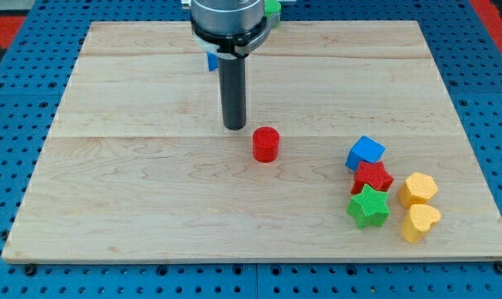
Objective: Move the blue triangle into the top of the red circle
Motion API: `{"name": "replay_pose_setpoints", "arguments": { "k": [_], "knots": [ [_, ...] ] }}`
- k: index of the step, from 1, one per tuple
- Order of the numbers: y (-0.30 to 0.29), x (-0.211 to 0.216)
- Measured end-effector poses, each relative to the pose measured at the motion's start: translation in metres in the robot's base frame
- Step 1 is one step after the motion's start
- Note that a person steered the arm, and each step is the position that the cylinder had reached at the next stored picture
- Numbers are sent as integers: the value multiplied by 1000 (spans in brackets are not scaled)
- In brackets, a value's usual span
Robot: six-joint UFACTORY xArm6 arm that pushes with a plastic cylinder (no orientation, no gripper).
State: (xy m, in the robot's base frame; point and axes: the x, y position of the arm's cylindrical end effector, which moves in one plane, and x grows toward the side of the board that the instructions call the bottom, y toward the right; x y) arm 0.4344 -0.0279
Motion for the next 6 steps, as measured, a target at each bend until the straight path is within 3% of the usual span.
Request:
{"name": "replay_pose_setpoints", "arguments": {
  "k": [1,2,4,5,6],
  "knots": [
    [77,40],
    [91,40],
    [-72,-63],
    [-127,-122],
    [-62,-160]
  ]
}}
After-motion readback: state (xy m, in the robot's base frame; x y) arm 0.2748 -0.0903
